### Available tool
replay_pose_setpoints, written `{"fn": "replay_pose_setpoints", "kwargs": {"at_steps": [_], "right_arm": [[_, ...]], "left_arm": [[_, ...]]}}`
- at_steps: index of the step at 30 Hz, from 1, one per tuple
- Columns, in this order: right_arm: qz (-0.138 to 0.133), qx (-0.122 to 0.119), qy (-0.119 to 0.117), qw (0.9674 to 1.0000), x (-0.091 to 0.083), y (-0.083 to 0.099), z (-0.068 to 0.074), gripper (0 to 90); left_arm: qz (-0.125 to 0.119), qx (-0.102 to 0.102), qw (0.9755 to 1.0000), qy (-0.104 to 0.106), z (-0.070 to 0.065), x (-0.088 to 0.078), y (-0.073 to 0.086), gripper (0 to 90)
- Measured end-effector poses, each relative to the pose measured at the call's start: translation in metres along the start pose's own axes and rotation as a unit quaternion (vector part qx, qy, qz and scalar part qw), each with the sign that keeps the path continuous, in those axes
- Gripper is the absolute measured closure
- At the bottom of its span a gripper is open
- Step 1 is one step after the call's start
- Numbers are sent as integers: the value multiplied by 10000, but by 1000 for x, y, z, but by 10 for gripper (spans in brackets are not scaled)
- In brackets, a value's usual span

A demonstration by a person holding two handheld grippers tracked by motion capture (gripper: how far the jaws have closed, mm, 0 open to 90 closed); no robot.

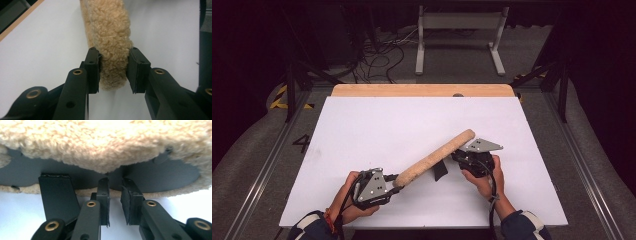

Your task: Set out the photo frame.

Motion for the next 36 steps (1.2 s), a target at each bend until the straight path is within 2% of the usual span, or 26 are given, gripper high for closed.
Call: {"fn": "replay_pose_setpoints", "kwargs": {"at_steps": [7,12,17,21,22,25,26,27,28,29,30,32,33,36], "right_arm": [[31,-66,-39,10000,7,-1,6,733],[41,-121,-121,9998,4,0,12,680],[172,-186,-268,9993,-4,11,22,539],[270,-206,-297,9990,-5,18,26,517],[242,-203,-254,9992,-6,17,26,521],[-1,-146,-60,9999,-16,8,19,620],[-1,-146,-60,9999,-16,8,19,620],[-126,6,181,9998,-23,2,5,730],[-152,109,234,9996,-24,1,0,758],[-152,109,234,9996,-24,1,0,758],[-191,195,288,9992,-23,-1,-6,788],[-164,347,333,9987,-17,-2,-14,828],[-156,356,302,9988,-12,-3,-15,832],[-142,244,327,9991,-6,-5,-13,825]], "left_arm": [[-11,56,10000,21,-8,2,-4,653],[-18,34,10000,-11,-9,2,-5,651],[-96,-76,9999,55,-10,3,-5,649],[-116,-99,9999,77,-11,4,-6,648],[-111,-81,9999,55,-12,4,-6,647],[-105,-53,9999,49,-12,4,-6,646],[-105,-53,9999,49,-12,4,-6,644],[-130,-40,9999,43,-12,4,-7,640],[-130,-40,9999,43,-12,4,-7,633],[-137,-43,9999,36,-11,4,-7,633],[-157,3,9999,31,-11,4,-7,623],[-264,-42,9996,-2,-11,4,-10,581],[-378,-81,9993,-15,-10,2,-13,526],[-521,-125,9986,-6,-9,2,-17,506]]}}
Point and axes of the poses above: each handheld gripper's, and its own axes: x roughly forward along the jaws, y roughly out of its underside, z roughly to its left, the point moved 8 cm from there along x, roughly forward along the jaws
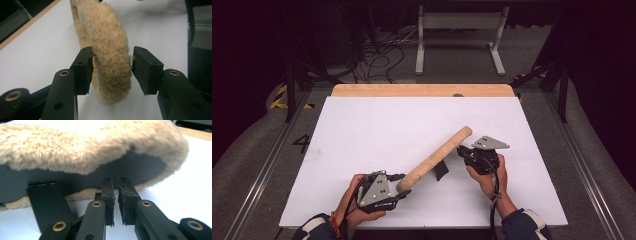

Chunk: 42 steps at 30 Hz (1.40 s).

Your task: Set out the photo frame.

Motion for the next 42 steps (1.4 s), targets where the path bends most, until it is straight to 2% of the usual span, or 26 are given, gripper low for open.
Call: {"fn": "replay_pose_setpoints", "kwargs": {"at_steps": [3,4,6,10,13,26,33,36,42], "right_arm": [[-11,-39,31,10000,3,-3,1,822],[-16,-19,32,10000,4,-3,1,826],[-26,-84,30,10000,6,-4,2,842],[-19,-99,-12,9999,11,-6,4,869],[-11,-142,-57,9999,14,-7,7,900],[-38,-335,-243,9991,30,-14,19,900],[-68,-518,-399,9978,38,-19,33,900],[-28,-629,-482,9969,41,-19,38,900],[4,-684,-614,9958,35,-17,41,844]], "left_arm": [[17,12,10000,61,-2,3,-1,509],[32,34,10000,19,-2,5,0,511],[5,51,10000,52,-4,6,-2,589],[42,93,9999,61,-7,6,-3,604],[67,96,9999,102,-9,6,-3,604],[123,79,9997,218,-19,7,-6,572],[158,93,9993,333,-26,11,-7,556],[136,20,9994,328,-25,11,-7,552],[136,79,9993,336,-25,11,-7,550]]}}
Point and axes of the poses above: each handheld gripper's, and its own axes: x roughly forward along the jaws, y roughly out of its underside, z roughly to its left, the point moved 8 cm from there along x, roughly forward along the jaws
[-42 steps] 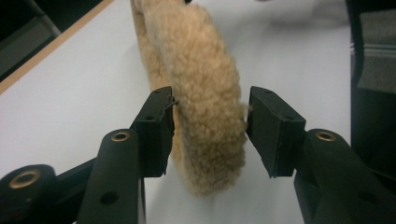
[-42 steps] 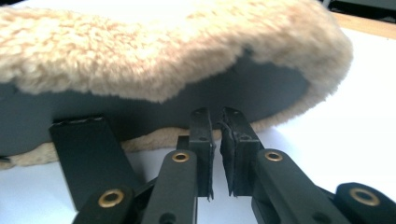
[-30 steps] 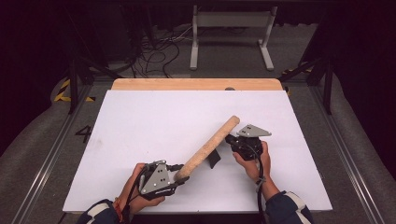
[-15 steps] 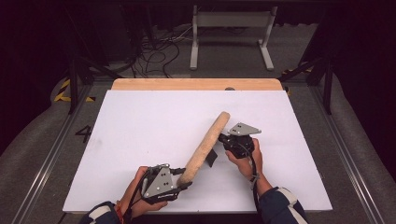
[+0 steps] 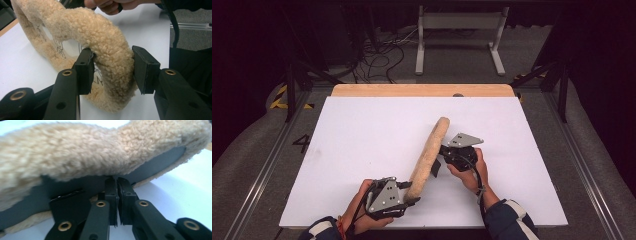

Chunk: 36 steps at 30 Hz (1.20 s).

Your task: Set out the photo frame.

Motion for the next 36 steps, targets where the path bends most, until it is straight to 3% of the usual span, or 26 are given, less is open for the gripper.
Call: {"fn": "replay_pose_setpoints", "kwargs": {"at_steps": [4,9,12,16,20,22,26,36], "right_arm": [[127,-128,3,9998,-11,11,2,793],[243,-107,-167,9995,-20,25,9,706],[385,-183,-216,9989,-18,35,21,624],[429,-185,-225,9987,-12,39,34,566],[493,-266,-163,9983,-7,40,41,551],[564,-242,-33,9981,-5,43,39,553],[651,-225,-47,9976,-2,46,38,550],[681,-248,18,9974,-3,46,31,578]], "left_arm": [[67,132,9999,13,-1,0,2,532],[286,366,9989,21,-4,-6,8,484],[375,336,9987,108,-5,-7,14,494],[695,481,9962,188,-7,-4,23,550],[613,369,9972,215,-4,-4,24,602],[560,292,9977,253,-4,-3,24,614],[472,192,9982,309,-5,3,23,630],[322,144,9984,430,-8,18,15,638]]}}
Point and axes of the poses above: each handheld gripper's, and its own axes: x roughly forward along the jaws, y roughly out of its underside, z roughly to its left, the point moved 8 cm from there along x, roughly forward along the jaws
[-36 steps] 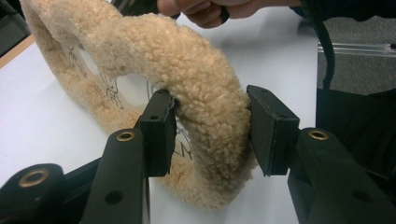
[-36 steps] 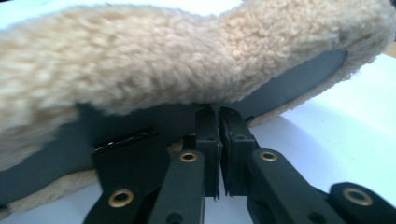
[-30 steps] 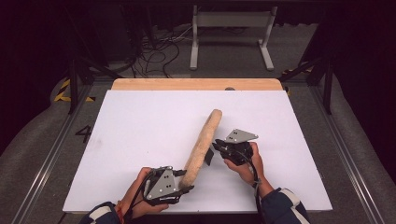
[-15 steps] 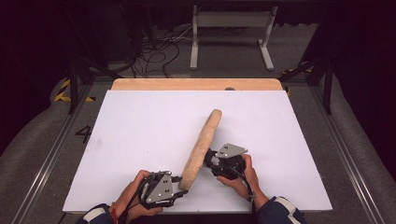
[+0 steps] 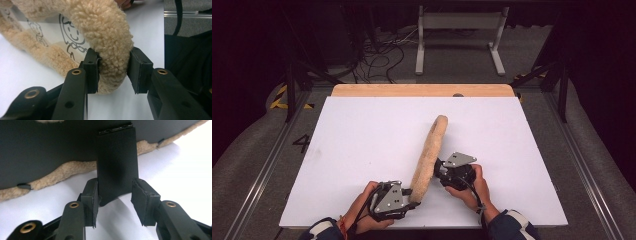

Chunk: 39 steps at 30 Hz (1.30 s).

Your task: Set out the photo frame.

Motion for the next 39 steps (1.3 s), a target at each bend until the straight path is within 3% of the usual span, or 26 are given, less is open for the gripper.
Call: {"fn": "replay_pose_setpoints", "kwargs": {"at_steps": [19,24,27,29,32,35,39], "right_arm": [[44,261,264,9993,-3,4,-27,580],[49,325,180,9993,-4,6,-31,542],[39,302,119,9995,-8,6,-33,531],[38,300,16,9995,-11,5,-32,525],[18,249,-17,9997,-19,0,-29,520],[-70,341,12,9994,-29,-6,-30,515],[-215,494,40,9985,-42,-14,-34,511]], "left_arm": [[-218,-31,9998,23,0,40,-29,603],[-228,-52,9997,31,1,44,-31,568],[-195,-63,9998,34,1,43,-30,549],[-16,38,10000,63,1,43,-24,475],[88,23,9999,113,-1,38,-17,425],[221,80,9997,-35,3,18,-5,377],[207,-138,9995,-175,10,-4,8,327]]}}
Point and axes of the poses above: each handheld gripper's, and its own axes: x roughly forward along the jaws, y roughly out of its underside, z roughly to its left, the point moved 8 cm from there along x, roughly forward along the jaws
